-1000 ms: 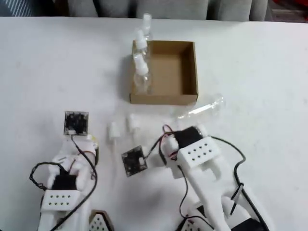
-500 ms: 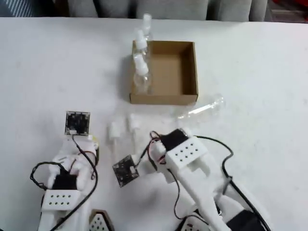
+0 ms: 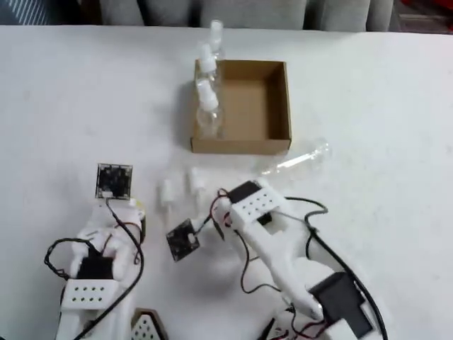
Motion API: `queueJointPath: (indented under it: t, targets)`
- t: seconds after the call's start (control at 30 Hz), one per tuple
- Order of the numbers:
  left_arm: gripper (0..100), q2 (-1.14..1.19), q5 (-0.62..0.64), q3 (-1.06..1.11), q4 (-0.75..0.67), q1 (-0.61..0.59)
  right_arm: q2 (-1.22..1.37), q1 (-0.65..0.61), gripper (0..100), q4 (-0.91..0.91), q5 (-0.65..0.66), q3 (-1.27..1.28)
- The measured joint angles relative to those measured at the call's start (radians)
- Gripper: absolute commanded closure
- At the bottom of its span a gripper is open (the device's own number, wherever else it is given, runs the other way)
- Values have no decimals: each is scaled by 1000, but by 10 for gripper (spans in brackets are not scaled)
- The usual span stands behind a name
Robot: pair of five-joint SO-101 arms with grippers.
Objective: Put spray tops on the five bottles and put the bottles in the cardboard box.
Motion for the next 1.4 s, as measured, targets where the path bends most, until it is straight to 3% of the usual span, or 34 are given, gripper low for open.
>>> queueJointPath:
  t: [0.1,0.17,0.27,0.4,0.6,0.83,1.07,1.4]
  targets:
    - [978,0,0,0,0,0,57,9,994,-3,0,-46]
    - [978,0,0,0,0,0,95,11,959,-3,0,-81]
    - [978,0,0,0,0,0,124,31,984,-5,-48,-124]
    - [978,0,0,0,0,0,126,75,980,-3,-252,-199]
    - [978,0,0,0,0,0,110,130,984,2,-657,-224]
    - [978,0,0,0,0,0,5,325,984,2,-1045,-206]
    - [979,0,0,-8,6,17,-127,531,984,-74,-1099,11]
    - [979,0,120,-265,311,186,-299,690,984,-245,-1102,238]
